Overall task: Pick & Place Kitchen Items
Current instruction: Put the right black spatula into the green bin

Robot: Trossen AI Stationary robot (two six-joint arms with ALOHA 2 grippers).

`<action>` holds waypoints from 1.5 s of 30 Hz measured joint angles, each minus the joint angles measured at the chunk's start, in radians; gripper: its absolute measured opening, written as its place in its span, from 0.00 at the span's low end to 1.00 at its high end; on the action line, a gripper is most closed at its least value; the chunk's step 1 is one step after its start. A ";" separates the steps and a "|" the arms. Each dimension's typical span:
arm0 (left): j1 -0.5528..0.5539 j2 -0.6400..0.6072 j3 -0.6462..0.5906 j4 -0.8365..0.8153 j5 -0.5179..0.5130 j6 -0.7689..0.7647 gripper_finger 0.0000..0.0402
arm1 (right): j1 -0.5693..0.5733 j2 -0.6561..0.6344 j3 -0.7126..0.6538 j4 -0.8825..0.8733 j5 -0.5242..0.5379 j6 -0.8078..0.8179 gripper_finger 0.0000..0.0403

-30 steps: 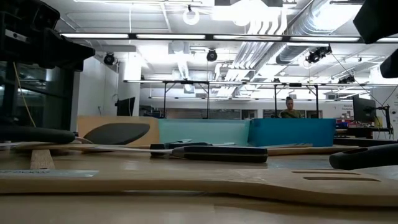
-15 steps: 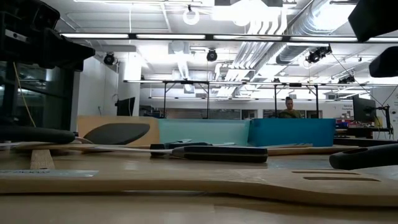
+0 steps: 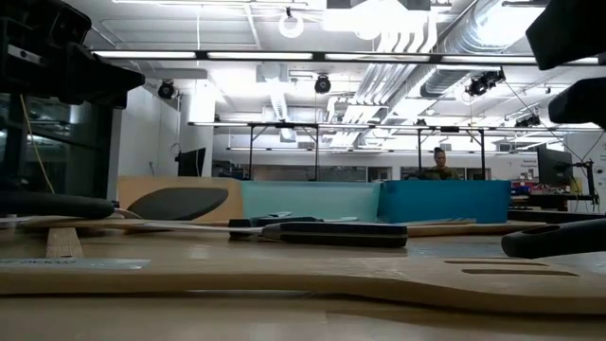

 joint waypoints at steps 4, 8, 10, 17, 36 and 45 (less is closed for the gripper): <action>0.000 0.000 0.000 0.000 0.000 0.000 0.00 | 0.001 0.033 0.000 0.034 0.006 -0.009 0.75; 0.000 0.000 0.000 0.000 0.000 0.000 0.00 | 0.000 0.056 0.000 0.036 0.009 -0.021 0.73; 0.000 0.000 0.000 0.000 0.000 0.000 0.00 | 0.000 0.063 0.000 0.036 0.011 -0.022 0.71; 0.000 0.000 0.000 0.000 0.000 0.000 0.00 | 0.001 0.101 0.000 0.049 0.011 -0.025 0.63; 0.000 0.000 0.000 0.000 0.000 0.000 0.00 | 0.002 0.126 0.000 0.032 0.002 -0.128 0.26; 0.000 0.000 0.000 0.000 0.000 0.000 0.00 | -0.010 0.120 0.000 0.039 -0.024 -0.097 0.24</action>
